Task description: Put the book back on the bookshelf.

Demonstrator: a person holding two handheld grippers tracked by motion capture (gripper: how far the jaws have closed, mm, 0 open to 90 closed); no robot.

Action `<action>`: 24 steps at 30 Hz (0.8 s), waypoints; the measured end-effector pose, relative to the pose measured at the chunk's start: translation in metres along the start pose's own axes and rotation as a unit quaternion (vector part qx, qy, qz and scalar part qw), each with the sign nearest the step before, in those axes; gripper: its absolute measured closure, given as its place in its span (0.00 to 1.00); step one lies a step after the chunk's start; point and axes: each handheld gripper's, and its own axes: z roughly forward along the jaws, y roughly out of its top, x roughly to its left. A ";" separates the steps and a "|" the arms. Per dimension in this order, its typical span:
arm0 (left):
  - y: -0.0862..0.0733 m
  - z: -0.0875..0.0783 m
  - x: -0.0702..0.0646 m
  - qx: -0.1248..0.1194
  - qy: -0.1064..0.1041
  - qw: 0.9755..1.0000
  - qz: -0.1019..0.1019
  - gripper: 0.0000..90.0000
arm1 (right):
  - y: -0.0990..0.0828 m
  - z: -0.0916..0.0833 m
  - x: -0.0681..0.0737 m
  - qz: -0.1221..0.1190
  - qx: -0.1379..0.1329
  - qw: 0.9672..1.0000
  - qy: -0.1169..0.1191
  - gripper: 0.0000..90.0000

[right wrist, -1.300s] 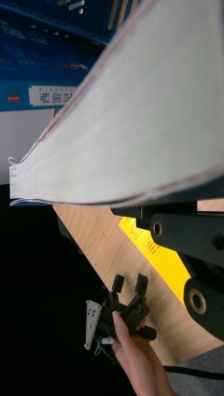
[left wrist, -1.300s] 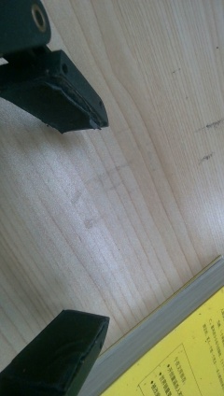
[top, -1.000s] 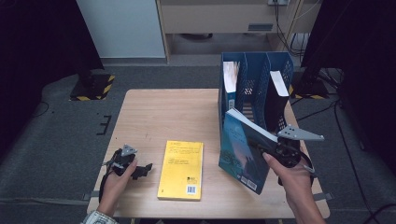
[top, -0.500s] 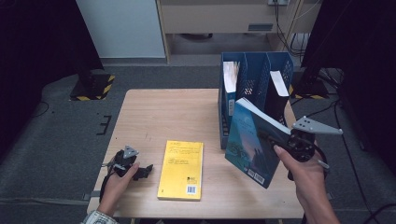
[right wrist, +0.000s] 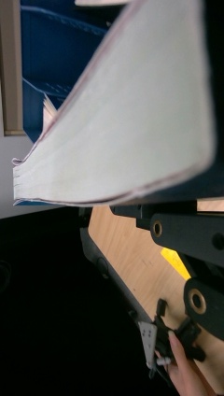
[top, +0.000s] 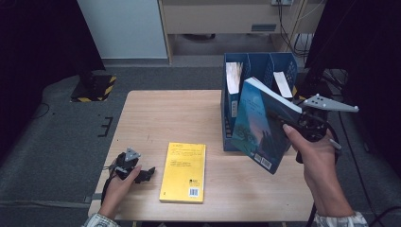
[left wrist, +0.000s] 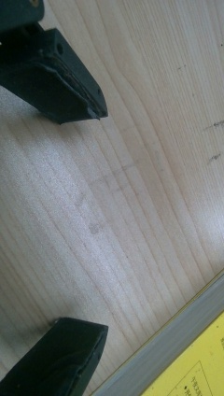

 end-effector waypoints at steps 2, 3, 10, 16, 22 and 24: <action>0.000 0.000 0.000 0.000 0.000 1.000 0.000 0.00 | 0.005 0.003 -0.005 0.003 0.000 1.000 -0.010 0.82; 0.000 0.000 0.000 -0.001 0.000 1.000 0.000 0.00 | 0.008 0.005 -0.008 0.004 0.000 1.000 -0.015 0.82; 0.000 0.000 0.000 -0.001 -0.001 1.000 0.004 0.00 | 0.019 0.014 -0.022 0.004 0.007 0.999 -0.046 0.82; 0.000 0.001 0.000 -0.002 -0.001 1.000 0.004 0.00 | 0.024 0.021 -0.031 0.000 0.012 0.998 -0.067 0.82; 0.000 0.001 0.000 -0.002 -0.001 1.000 0.004 0.00 | 0.026 0.032 -0.043 0.006 0.019 0.996 -0.089 0.82; 0.000 0.001 0.000 -0.002 -0.001 1.000 0.004 0.00 | 0.027 0.037 -0.046 0.006 0.021 0.995 -0.097 0.82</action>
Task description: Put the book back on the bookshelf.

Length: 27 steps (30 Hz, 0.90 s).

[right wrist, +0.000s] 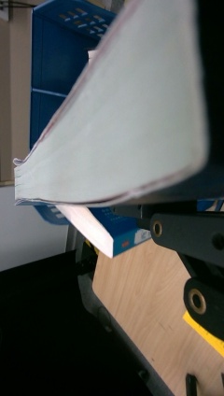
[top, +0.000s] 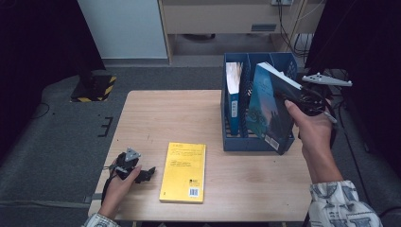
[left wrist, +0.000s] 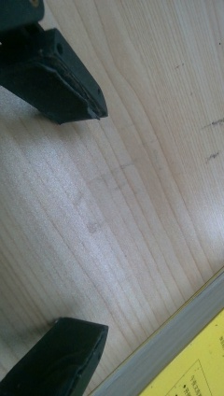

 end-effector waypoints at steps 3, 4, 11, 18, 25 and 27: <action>0.000 0.000 0.000 0.000 0.000 1.000 0.000 0.00 | 0.002 0.007 -0.003 0.004 0.003 1.000 -0.006 0.82; 0.000 0.000 0.000 0.000 -0.001 1.000 0.000 0.00 | 0.002 0.009 -0.004 0.006 0.003 1.000 -0.008 0.82; 0.001 0.001 0.000 0.000 -0.001 1.000 0.001 0.00 | 0.006 0.019 -0.009 0.011 0.006 0.999 -0.033 0.82; 0.001 0.001 -0.001 -0.001 -0.002 1.000 0.002 0.00 | 0.009 0.028 -0.008 0.007 0.001 0.999 -0.053 0.82; 0.001 0.001 -0.001 0.000 -0.002 1.000 0.003 0.00 | 0.013 0.041 -0.009 0.010 0.002 0.997 -0.072 0.82; 0.001 0.001 -0.001 0.000 -0.003 1.000 0.003 0.00 | 0.013 0.045 -0.010 0.011 0.004 0.997 -0.078 0.82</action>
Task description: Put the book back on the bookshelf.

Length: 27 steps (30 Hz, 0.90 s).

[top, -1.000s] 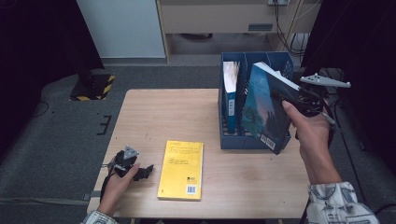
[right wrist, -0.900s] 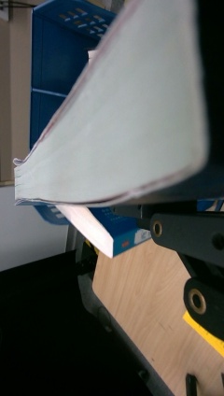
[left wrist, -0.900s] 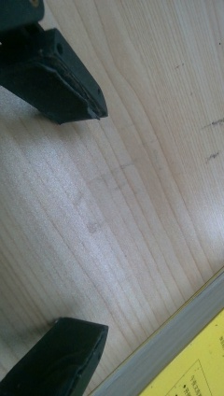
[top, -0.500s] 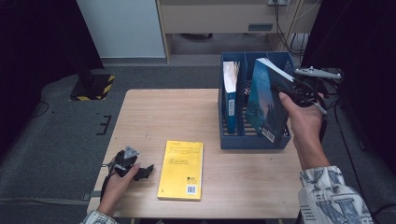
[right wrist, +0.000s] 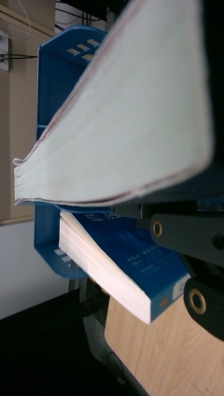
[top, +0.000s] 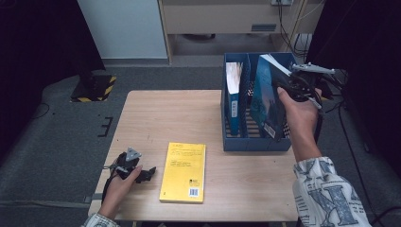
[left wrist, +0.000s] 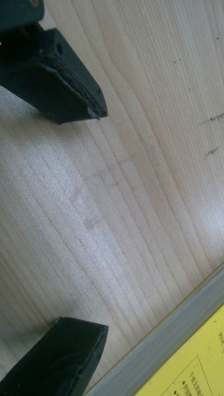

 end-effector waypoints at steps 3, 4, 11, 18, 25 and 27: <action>0.000 0.000 0.000 0.001 -0.001 1.000 0.000 0.00 | 0.000 0.007 0.001 0.001 0.005 1.000 -0.001 0.82; 0.000 0.000 0.000 0.001 -0.001 1.000 0.000 0.00 | 0.000 0.009 0.001 0.001 0.004 1.000 -0.002 0.82; 0.001 0.000 -0.001 0.001 -0.002 1.000 0.001 0.00 | 0.000 0.028 0.000 0.011 0.003 1.000 -0.013 0.82; 0.001 0.001 -0.001 0.001 -0.003 1.000 0.002 0.00 | -0.002 0.043 0.001 0.027 0.007 1.000 -0.014 0.82; 0.001 0.001 -0.001 0.001 -0.004 1.000 0.003 0.00 | -0.001 0.054 0.002 0.029 0.009 0.999 -0.022 0.82; 0.001 0.001 -0.001 0.001 -0.004 1.000 0.004 0.00 | -0.001 0.056 0.002 0.029 0.008 0.999 -0.024 0.82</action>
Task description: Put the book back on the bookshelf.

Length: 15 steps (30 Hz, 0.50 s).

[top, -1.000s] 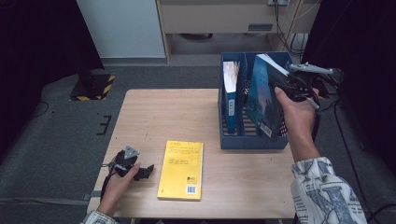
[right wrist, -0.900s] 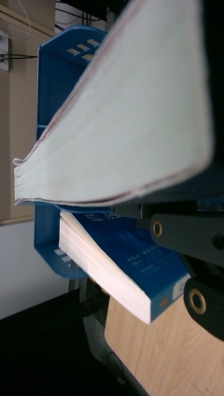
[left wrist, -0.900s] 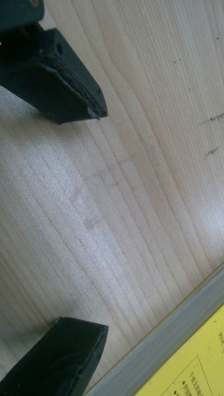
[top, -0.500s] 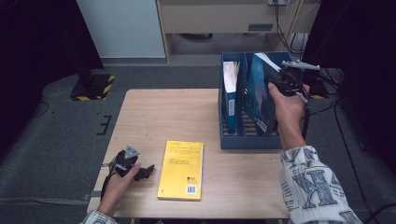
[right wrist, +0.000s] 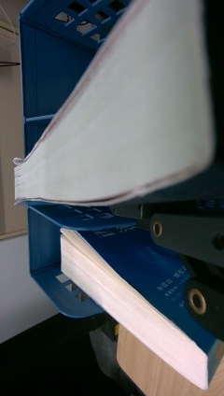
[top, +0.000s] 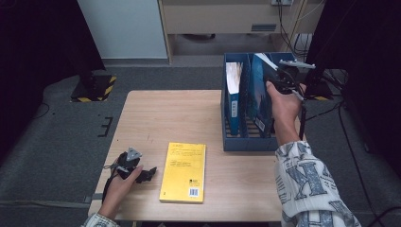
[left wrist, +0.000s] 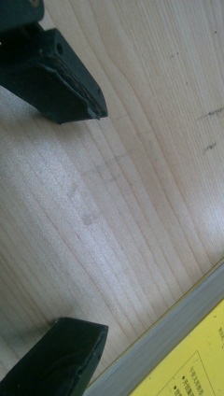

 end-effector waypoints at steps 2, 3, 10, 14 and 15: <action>0.000 0.000 0.000 0.000 0.000 1.000 0.001 0.00 | 0.000 0.001 0.000 0.002 0.000 1.000 -0.002 0.82; 0.000 0.000 0.000 0.000 0.000 1.000 0.001 0.00 | 0.000 0.002 0.000 0.001 -0.002 1.000 -0.004 0.82; 0.000 0.000 -0.001 -0.002 0.000 1.000 -0.001 0.00 | -0.001 0.010 0.000 0.002 -0.001 1.000 -0.011 0.82; 0.000 0.000 -0.001 -0.002 0.000 1.000 -0.001 0.00 | -0.003 0.015 0.002 0.003 -0.003 1.000 -0.013 0.82; 0.000 0.000 -0.001 -0.002 0.000 1.000 0.000 0.00 | -0.003 0.016 0.002 0.004 -0.004 1.000 -0.013 0.82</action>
